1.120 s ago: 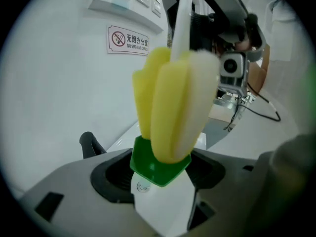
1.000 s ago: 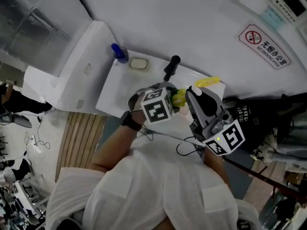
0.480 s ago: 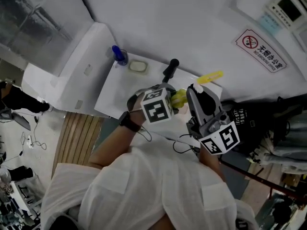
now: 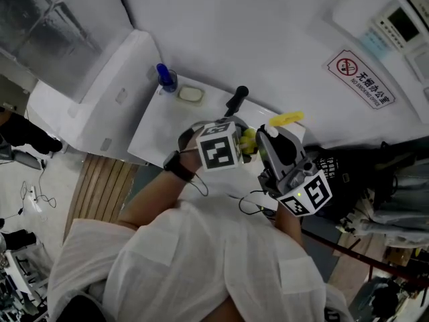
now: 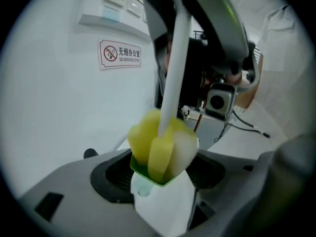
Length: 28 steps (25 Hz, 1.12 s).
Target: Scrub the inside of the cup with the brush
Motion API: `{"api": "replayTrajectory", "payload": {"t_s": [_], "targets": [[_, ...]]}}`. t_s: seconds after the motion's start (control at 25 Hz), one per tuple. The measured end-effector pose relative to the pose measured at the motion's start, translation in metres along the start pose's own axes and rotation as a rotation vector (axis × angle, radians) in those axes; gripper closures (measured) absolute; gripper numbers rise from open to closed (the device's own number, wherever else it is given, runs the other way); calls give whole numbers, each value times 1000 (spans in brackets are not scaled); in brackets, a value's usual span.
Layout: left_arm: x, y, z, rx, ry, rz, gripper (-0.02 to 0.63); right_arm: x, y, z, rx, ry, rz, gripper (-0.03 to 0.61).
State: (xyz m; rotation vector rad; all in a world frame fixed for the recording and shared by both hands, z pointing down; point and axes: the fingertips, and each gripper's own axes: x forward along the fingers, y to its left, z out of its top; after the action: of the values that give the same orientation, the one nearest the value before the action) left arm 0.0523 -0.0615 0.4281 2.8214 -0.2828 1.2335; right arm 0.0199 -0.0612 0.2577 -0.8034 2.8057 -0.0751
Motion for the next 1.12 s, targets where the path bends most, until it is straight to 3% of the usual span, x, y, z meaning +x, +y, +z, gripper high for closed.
{"api": "replayTrajectory", "payload": {"t_s": [0.24,0.44,0.8,1.12], "targets": [[-16,0,5,41,2,24,310,-3,-8,-24,53,24,-65,538],[-16,-5,7,4,-36,0,310,3,-3,-20,32,44,-97,538],[-12,2,-7,27,3,29,310,12,12,14,19,-60,-35,537],[-19,-2,-1,26,-10,20,310,19,12,-29,18,48,-32,537]]}}
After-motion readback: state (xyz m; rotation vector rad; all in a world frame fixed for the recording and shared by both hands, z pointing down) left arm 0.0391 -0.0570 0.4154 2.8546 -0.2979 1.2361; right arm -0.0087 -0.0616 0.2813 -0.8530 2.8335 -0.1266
